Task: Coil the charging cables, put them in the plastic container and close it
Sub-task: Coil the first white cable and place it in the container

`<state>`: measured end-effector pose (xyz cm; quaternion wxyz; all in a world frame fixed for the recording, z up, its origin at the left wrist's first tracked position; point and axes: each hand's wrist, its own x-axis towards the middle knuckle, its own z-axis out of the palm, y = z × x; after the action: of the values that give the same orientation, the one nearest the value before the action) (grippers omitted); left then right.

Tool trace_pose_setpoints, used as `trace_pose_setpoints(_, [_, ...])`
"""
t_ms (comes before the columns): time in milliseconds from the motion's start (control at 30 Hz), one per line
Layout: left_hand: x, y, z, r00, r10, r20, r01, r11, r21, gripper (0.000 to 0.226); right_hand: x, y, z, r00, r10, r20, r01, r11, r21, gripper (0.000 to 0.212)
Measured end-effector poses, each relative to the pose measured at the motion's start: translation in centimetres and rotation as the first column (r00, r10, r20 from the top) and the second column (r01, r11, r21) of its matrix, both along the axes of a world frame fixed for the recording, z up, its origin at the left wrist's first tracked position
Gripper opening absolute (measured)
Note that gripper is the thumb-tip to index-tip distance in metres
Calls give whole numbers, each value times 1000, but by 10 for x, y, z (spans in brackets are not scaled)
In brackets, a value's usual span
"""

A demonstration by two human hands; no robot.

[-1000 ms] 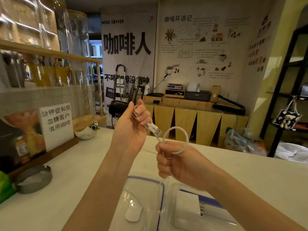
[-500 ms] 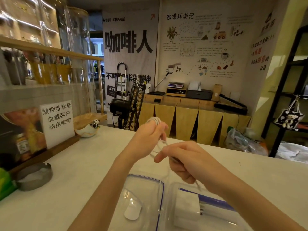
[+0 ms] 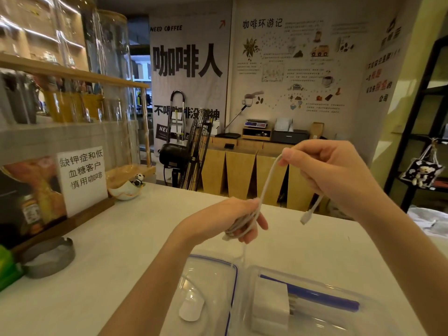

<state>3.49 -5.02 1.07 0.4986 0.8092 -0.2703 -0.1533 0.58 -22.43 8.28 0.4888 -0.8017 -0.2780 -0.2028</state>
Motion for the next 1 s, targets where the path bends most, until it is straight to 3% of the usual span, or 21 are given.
trace_pose_setpoints(133, [2,-4,1,987,-119,-110,112,992,-61,70,7,3,-1,990,-17,140,15,1000,12,17])
trace_pose_setpoints(233, [-4,-10,0,992,-127,-21,126,992,-21,44,11,7,-3,976,-34,215,28,999,27,19])
trace_pose_setpoints(300, [-10,-14,1,990,-128,52,133,985,-106,25,14,8,-1,964,-61,257,45,997,65,18])
trace_pose_setpoints(367, [-15,-13,3,989,-138,49,145,965,-219,23,18,7,0,964,-92,250,58,988,140,18])
trace_pose_setpoints(467, [-18,-8,9,962,-271,30,260,878,-402,22,29,2,-3,983,-93,157,60,977,205,17])
trace_pose_setpoints(600, [-23,-3,13,870,-488,72,407,629,-663,16,45,3,-24,998,-51,-40,58,978,203,10])
trace_pose_setpoints(700, [-24,-3,19,852,-518,71,356,476,-804,17,50,11,-50,987,-8,-162,12,1000,26,15])
trace_pose_setpoints(800, [-21,4,24,877,-480,23,204,327,-923,18,39,23,-67,979,31,-200,-76,973,-219,22])
trace_pose_setpoints(900, [-10,16,24,953,-297,-67,10,251,-968,21,16,35,-74,987,45,-152,-111,880,-461,21])
trace_pose_setpoints(1000, [1,25,22,986,-83,-143,-120,230,-966,29,-8,48,-76,996,47,-72,-81,794,-603,27])
